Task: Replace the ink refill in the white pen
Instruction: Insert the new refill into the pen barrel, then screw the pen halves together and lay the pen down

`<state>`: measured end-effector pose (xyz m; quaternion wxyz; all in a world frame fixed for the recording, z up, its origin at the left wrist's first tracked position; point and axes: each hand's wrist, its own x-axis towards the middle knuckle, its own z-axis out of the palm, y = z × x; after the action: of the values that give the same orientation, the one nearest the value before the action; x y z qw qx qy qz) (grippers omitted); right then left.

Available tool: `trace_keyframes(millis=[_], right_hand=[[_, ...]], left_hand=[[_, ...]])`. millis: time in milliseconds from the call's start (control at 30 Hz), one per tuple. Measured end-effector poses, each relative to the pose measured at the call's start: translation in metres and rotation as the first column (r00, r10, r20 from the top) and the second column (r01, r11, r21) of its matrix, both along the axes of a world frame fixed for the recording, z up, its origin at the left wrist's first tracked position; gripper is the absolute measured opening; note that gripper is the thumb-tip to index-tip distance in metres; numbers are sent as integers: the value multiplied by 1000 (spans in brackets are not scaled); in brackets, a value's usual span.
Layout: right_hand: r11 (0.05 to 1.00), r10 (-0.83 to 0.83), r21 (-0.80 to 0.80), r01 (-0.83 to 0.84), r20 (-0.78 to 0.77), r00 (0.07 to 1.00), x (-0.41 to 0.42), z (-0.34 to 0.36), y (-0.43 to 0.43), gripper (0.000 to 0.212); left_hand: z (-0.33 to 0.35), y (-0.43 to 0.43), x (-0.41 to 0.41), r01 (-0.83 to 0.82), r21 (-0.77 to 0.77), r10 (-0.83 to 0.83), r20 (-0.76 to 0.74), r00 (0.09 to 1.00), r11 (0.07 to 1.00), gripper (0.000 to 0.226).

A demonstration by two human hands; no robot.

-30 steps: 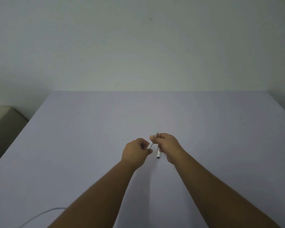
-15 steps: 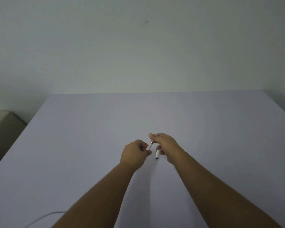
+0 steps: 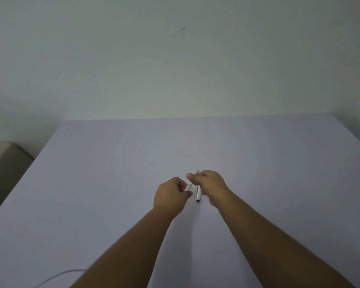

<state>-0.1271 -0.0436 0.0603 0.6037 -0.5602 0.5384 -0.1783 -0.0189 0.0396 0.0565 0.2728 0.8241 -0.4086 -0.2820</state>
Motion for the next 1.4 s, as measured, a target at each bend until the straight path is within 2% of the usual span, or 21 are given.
trace_keyframes(millis=[100,200,300,367,500,633,700,800,900,1033,1133,1200,1300,1400], right_hand=[[999,-13,44,13,-7,1000,2,1,0,35],[998,10,59,-13,50,999,0,1,0,33],[998,1,62,-13,190,982,-1,1,-1,11],[999,-4,33,-2,172,985,0,1,-1,8],[998,-38,54,36,37,999,5,5,-3,25],[992,-57,111,56,5,998,6,4,-1,28],[993,-50,106,51,-17,999,6,1,-1,27],[995,-34,88,39,-64,997,3,0,-3,25],[996,-12,92,17,-59,998,-1,-1,-10,27],[990,39,138,-34,-37,999,2,-6,-16,28],[999,-33,-39,24,-245,969,5,-17,-27,32],[983,-16,-171,-69,-450,893,5,-30,-32,31],[965,79,-149,-217,-622,779,9,-50,-29,21],[967,42,-166,-195,-647,761,14,-65,-23,30]], left_hand=[[-1,0,-3,-10,-10,10,64,998,1000,14],[0,-1,-1,-16,-22,16,5,1000,1000,16],[1,-3,2,-33,-17,31,-106,994,999,16],[0,-4,3,-41,-17,39,-117,992,999,15],[0,-1,0,-30,-11,30,19,999,999,14],[1,-1,-2,-4,22,1,126,992,1000,14],[1,-2,-1,9,63,-14,71,997,998,16],[1,-3,3,30,93,-14,-169,986,995,21],[1,-2,8,32,97,7,-379,925,995,14],[-7,-1,13,4,102,41,-440,897,995,9],[-18,-1,16,-42,136,98,-437,894,990,16],[-26,2,17,-58,167,127,-438,890,984,17],[-37,4,18,-79,197,157,-420,894,977,14],[-44,3,20,-96,223,186,-428,884,970,14]])
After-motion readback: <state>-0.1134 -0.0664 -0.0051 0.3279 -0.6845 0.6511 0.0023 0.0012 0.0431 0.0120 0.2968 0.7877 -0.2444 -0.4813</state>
